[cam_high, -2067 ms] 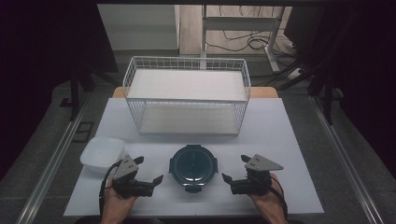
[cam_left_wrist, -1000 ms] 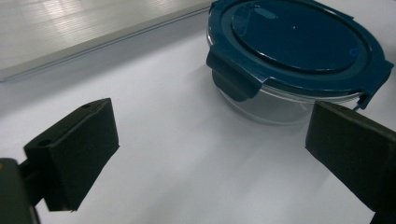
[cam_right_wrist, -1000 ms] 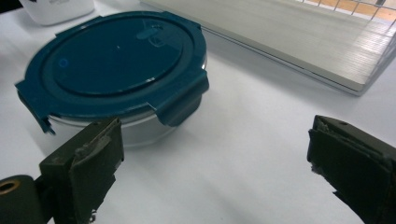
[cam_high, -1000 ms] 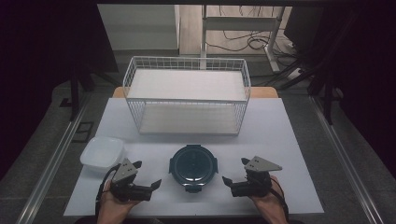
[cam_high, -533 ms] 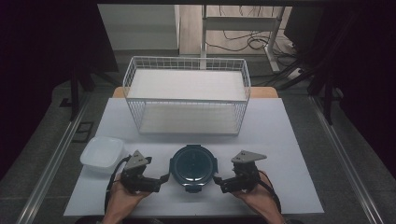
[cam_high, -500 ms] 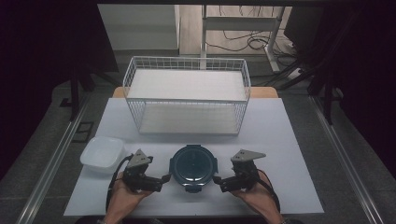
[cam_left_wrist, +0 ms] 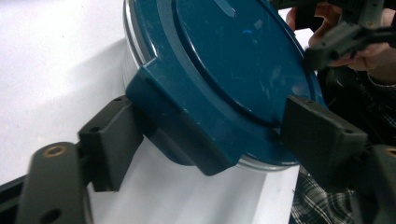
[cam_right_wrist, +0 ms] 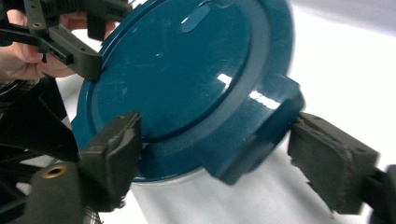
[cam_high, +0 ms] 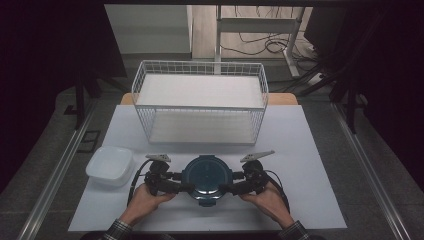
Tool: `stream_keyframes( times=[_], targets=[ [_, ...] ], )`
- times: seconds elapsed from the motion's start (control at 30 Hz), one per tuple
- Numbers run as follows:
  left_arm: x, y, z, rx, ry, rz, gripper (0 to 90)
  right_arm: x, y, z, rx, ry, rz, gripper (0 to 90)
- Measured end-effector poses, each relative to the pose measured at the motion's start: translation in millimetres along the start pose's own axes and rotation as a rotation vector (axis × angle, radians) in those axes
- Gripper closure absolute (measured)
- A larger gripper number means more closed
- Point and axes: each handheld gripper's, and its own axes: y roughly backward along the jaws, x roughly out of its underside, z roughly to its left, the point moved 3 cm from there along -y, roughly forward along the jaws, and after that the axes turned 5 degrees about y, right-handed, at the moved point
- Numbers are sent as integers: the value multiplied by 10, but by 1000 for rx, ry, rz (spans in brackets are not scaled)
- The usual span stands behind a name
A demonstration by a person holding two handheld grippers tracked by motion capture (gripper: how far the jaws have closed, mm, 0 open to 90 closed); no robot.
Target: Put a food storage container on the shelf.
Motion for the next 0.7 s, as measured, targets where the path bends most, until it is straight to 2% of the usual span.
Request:
stream_keyframes(
  times=[0.07, 0.1, 0.17, 0.2, 0.27, 0.33, 0.43, 0.53, 0.6, 0.7],
  targets=[
    [27, 53, 4, 20, 16, -11, 296, -3, 40, 17, 17, 7, -1, 255],
    [45, 78, -2, 24, 20, -18, 327, 4, 53, 30, 9, 3, 5, 284],
    [76, 119, -34, 26, 12, -36, 383, 26, 78, 57, 8, -6, 7, 328],
    [87, 134, -53, 27, -6, -42, 408, 36, 101, 75, 8, -12, 9, 363],
    [97, 156, -86, 32, -37, -58, 445, 36, 161, 104, 22, 20, 10, 425],
    [107, 170, -142, 31, -96, -72, 470, 35, 223, 105, 28, 26, 5, 454],
    [108, 175, -206, 21, -155, -82, 489, 62, 272, 50, -28, -18, -14, 463],
    [121, 177, -204, 21, -148, -87, 490, 96, 290, 20, -44, -50, -23, 526],
    [126, 173, -208, 17, -132, -95, 489, 111, 290, 6, -54, -92, -36, 555],
    [139, 168, -208, 10, -94, -113, 488, 103, 290, 31, -16, -118, -49, 594]
  ],
)
